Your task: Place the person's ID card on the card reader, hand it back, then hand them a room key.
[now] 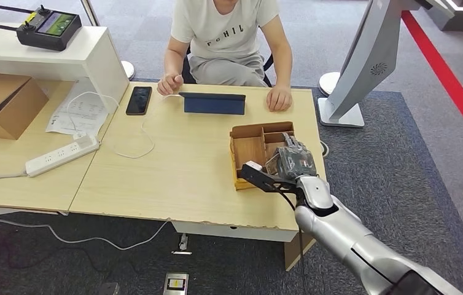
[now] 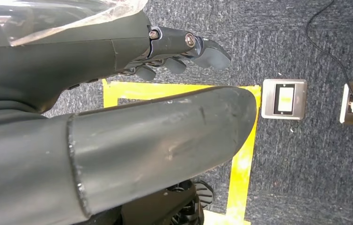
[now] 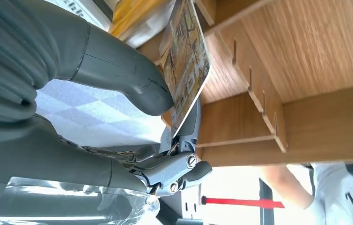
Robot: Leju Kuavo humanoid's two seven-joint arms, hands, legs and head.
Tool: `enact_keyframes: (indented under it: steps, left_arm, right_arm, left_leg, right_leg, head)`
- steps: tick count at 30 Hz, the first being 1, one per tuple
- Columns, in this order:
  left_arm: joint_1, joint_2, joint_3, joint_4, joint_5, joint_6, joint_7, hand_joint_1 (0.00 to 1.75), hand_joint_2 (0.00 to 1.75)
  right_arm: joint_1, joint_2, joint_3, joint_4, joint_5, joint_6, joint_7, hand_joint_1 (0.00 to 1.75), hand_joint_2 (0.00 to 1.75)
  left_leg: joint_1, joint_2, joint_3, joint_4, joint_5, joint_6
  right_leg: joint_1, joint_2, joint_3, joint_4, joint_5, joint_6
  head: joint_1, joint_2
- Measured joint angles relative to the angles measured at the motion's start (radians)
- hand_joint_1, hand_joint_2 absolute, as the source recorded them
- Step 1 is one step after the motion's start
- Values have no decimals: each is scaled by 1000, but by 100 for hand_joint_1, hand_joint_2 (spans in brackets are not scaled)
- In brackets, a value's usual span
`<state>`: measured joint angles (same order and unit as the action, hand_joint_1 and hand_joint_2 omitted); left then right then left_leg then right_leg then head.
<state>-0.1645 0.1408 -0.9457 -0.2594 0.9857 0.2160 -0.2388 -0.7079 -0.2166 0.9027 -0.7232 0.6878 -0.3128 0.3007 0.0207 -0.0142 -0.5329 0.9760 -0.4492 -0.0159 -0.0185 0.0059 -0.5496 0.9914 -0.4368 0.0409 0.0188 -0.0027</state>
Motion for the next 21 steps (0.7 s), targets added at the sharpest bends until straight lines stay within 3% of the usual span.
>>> enact_keyframes:
  steps: [21]
  left_arm:
    - [-28,0,0,0,-10,1,4,0,0]
  right_arm:
    - [-4,-62,-2,-172,51,-15,52,175,175]
  left_leg:
    - [0,0,0,0,0,0]
  right_leg:
    - [0,0,0,0,0,0]
  head:
    - [0,0]
